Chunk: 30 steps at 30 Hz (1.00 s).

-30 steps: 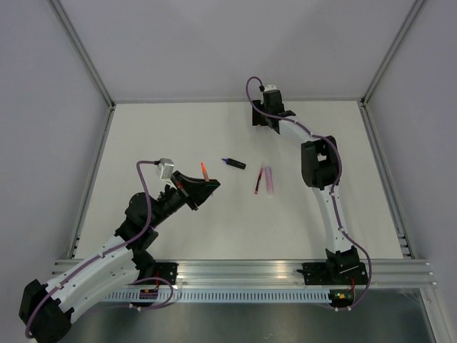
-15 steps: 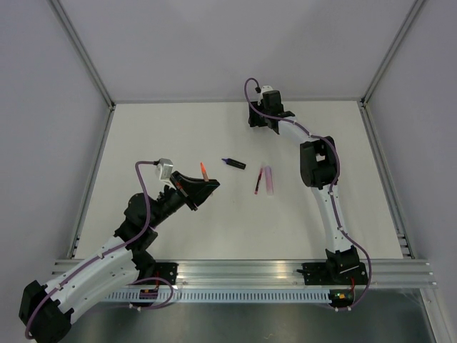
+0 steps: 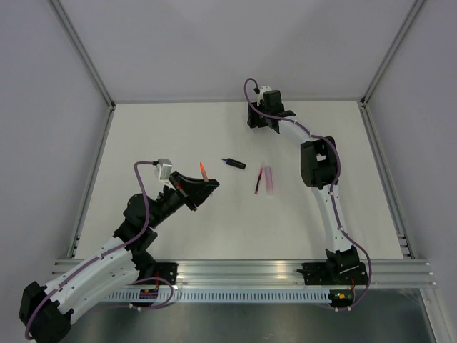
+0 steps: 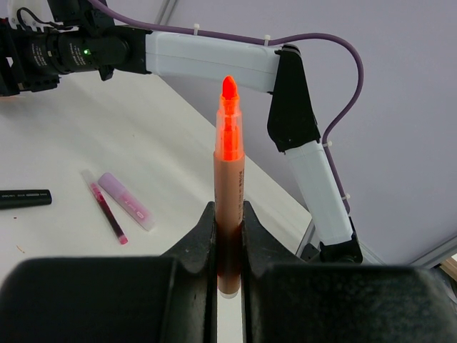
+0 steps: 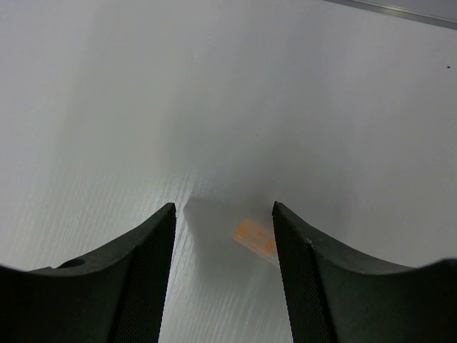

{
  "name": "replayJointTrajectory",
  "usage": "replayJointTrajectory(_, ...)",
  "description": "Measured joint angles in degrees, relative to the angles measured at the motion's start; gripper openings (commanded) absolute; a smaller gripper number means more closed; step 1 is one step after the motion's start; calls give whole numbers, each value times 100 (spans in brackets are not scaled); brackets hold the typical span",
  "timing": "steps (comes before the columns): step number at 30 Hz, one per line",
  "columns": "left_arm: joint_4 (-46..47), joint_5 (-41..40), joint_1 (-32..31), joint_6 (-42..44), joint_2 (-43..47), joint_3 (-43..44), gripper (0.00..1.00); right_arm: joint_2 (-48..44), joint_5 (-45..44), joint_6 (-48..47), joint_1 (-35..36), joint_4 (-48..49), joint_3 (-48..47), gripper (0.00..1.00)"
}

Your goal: Insert the pens into the pen caps

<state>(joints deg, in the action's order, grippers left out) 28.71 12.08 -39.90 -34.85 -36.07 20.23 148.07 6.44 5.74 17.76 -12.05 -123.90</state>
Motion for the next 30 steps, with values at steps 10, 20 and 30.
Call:
replayJointTrajectory(10,-4,0,0,0,0,0,2,-365,313,-177,0,-260,468,61)
replayJointTrajectory(20,-37,-2,0,0,0,0,2,-671,575,-540,0,-503,876,58)
replayJointTrajectory(30,-42,-9,2,2,0,0,3,-846,546,-981,31,-688,1108,31)
